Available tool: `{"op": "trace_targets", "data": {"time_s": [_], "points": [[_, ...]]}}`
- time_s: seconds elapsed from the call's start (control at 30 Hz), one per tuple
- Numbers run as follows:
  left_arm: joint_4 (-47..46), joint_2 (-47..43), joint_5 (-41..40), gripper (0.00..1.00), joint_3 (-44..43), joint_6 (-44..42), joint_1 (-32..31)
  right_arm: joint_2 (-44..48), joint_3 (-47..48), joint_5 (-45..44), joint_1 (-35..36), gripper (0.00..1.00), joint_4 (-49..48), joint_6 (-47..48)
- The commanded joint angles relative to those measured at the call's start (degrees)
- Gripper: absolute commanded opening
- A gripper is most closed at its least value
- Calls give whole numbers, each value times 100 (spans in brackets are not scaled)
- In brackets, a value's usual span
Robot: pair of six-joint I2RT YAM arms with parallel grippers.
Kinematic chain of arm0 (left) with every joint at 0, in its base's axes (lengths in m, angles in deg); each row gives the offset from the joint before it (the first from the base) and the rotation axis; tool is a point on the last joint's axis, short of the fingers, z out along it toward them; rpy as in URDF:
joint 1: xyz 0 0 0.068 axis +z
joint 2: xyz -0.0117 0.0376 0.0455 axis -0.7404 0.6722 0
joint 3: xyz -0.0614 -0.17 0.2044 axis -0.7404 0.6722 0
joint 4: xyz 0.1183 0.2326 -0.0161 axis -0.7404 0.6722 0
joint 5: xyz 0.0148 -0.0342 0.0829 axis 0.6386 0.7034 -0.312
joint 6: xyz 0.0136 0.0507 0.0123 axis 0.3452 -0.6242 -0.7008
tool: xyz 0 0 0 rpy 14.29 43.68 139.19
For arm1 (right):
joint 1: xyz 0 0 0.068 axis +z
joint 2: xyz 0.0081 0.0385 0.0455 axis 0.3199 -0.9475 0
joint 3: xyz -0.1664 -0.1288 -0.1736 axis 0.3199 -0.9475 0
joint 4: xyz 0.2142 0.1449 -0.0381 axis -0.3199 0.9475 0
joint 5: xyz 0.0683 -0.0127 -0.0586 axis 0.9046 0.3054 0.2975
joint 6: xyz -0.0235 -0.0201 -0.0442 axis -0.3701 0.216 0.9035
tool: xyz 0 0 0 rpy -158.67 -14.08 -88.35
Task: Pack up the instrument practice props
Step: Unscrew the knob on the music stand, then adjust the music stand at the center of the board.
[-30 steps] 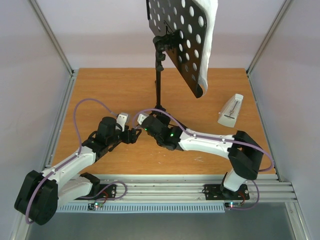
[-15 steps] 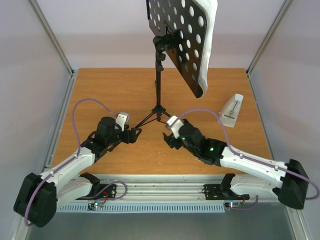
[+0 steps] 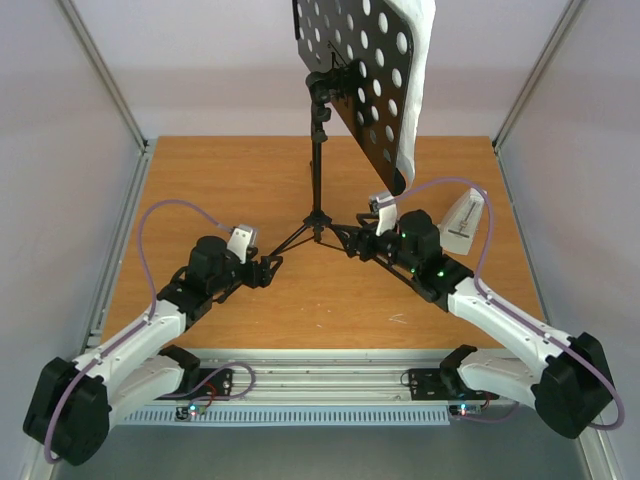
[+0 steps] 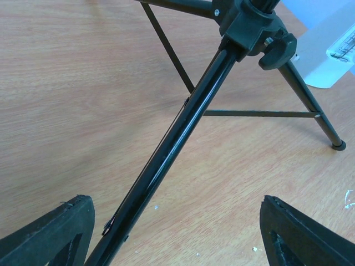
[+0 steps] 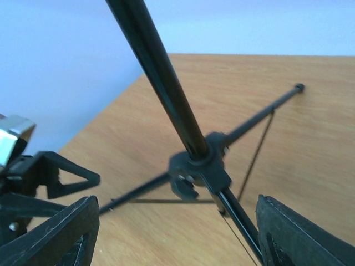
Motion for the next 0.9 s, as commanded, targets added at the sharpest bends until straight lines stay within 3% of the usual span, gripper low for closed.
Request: {"op": "trace_targets", "data": {"time_s": [0.0,0.23,0.43,0.5,0.67,0.87], "points": [[-359,-159,39,82,79,-93,-21,-327,359,786,-112,78,-941,-363],[-352,-271,121,82,78,-62,-21,-886,725,915,-257,77,-1080,-296],[-369,-365,277,81,15,157,-45,-771,728,921,-557,76,-700,-531],[-152,-436,269,80,-20,313,-54,-568,694,766,-687,74,-128,-516],[-19,-873,611,80,315,1479,-122,45,296,661,-1110,74,1358,-696],[255,-1183,754,81,718,2551,-232,668,-438,1314,-1404,84,1730,-681]]}}
